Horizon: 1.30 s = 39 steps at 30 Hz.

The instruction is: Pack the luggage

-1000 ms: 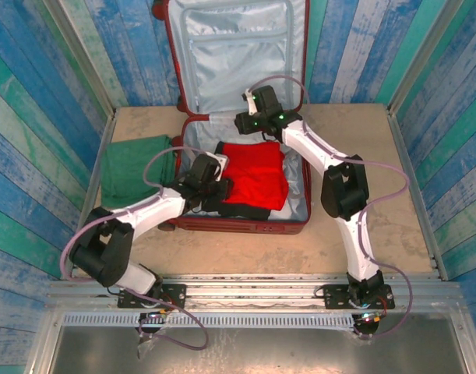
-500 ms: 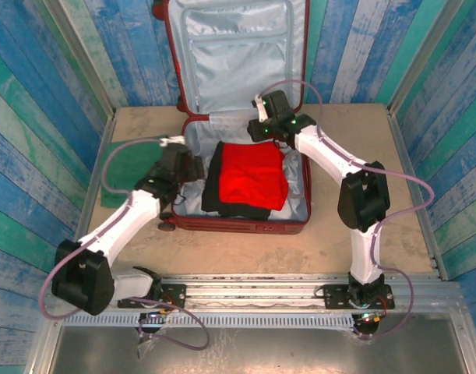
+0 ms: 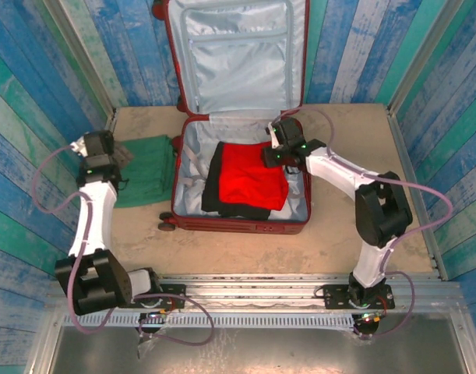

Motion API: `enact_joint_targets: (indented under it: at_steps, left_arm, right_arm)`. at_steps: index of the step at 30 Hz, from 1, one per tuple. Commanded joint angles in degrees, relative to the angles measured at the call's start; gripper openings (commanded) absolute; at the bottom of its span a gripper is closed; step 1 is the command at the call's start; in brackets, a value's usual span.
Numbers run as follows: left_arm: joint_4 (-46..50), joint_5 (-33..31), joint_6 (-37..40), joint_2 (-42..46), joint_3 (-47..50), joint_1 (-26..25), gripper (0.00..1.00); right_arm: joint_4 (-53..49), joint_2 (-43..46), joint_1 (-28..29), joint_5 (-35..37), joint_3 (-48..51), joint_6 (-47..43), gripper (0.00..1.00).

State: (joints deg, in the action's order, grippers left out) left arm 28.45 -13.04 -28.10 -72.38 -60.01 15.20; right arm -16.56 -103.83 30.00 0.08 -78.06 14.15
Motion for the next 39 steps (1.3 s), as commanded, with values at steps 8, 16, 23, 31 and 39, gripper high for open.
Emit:
enact_joint_targets:
  at_steps: [8, 16, 23, 31, 39]
  left_arm:
    - [12.5, 13.5, 15.8, -19.3, -14.8, 4.9, 0.93]
    - [10.6, 21.3, 14.8, -23.4, -7.7, 8.8, 0.93]
    - [3.9, 25.9, 10.6, -26.3, -0.3, 9.6, 0.93]
    - [0.9, 22.8, 10.0, -22.7, 3.8, 15.0, 0.94]
    - [0.6, 12.9, 9.4, -14.4, 4.3, 15.5, 0.94]
  right_arm:
    - [11.9, 15.0, -2.2, -0.3, 14.6, 5.6, 0.71]
    - [12.9, 22.7, -10.2, -5.2, 20.9, 4.0, 0.76]
    - [11.3, 24.2, -12.2, -4.5, 21.7, -1.8, 0.76]
    - [9.5, 24.0, -12.2, -3.3, 21.0, -3.6, 0.76]
    - [10.0, 23.1, -12.2, -3.7, 20.7, -3.5, 0.76]
